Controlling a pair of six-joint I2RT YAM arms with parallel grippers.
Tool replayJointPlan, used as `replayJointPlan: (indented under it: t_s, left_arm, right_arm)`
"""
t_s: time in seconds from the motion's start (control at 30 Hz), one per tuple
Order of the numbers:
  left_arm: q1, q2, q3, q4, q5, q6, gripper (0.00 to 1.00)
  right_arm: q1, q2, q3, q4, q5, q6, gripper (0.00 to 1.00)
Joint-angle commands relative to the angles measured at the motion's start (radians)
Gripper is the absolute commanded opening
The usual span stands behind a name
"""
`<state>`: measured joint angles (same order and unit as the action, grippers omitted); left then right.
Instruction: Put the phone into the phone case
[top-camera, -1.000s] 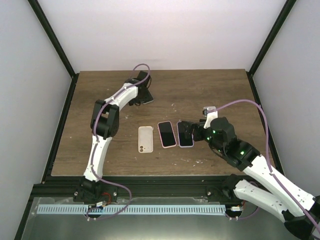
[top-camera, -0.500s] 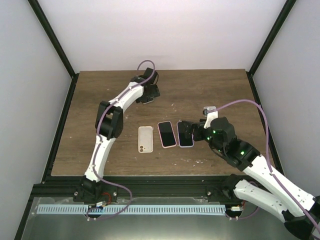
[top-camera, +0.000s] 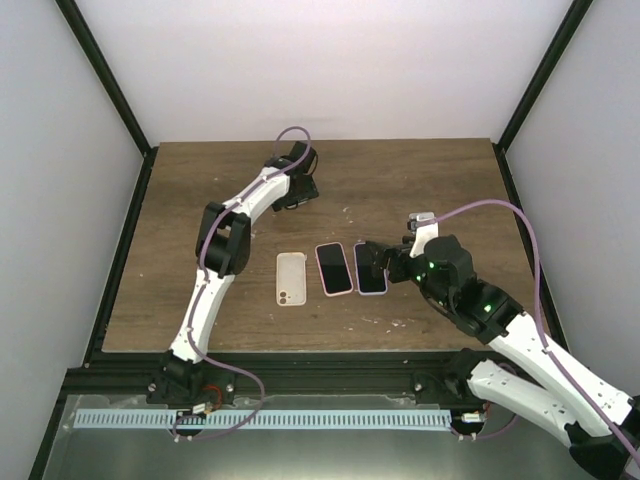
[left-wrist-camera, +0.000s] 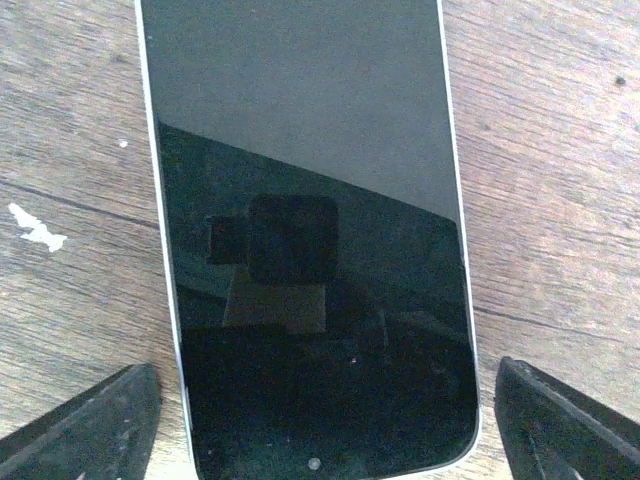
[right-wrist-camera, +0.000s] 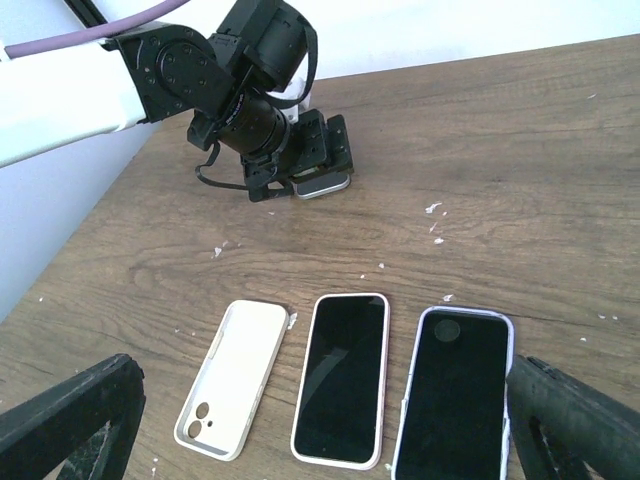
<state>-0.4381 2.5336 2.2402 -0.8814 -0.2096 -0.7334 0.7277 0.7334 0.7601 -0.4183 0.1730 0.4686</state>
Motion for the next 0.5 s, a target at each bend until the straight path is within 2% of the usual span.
replayJointPlan:
  t_s: [0.0,0.23,0.47]
  left_arm:
    - [0.007,0.06,0.02,-0.03,-0.002,-0.016,0.9]
    - [0.011,0.058,0.023,-0.081,-0.054,0.033,0.76]
    - [0.019,-0.017,-0.092,-0.093,-0.064,0.097,0.75]
  right_arm:
    - [-0.006,-0.026,0.045,0.008,0.035,-0.024,1.0]
    - [-0.006,-0.044,0.054,-0.01,0.057,-0.035,1.0]
    - [-0.007,-0.052,0.053,-0.011,0.047,-0.023,1.0]
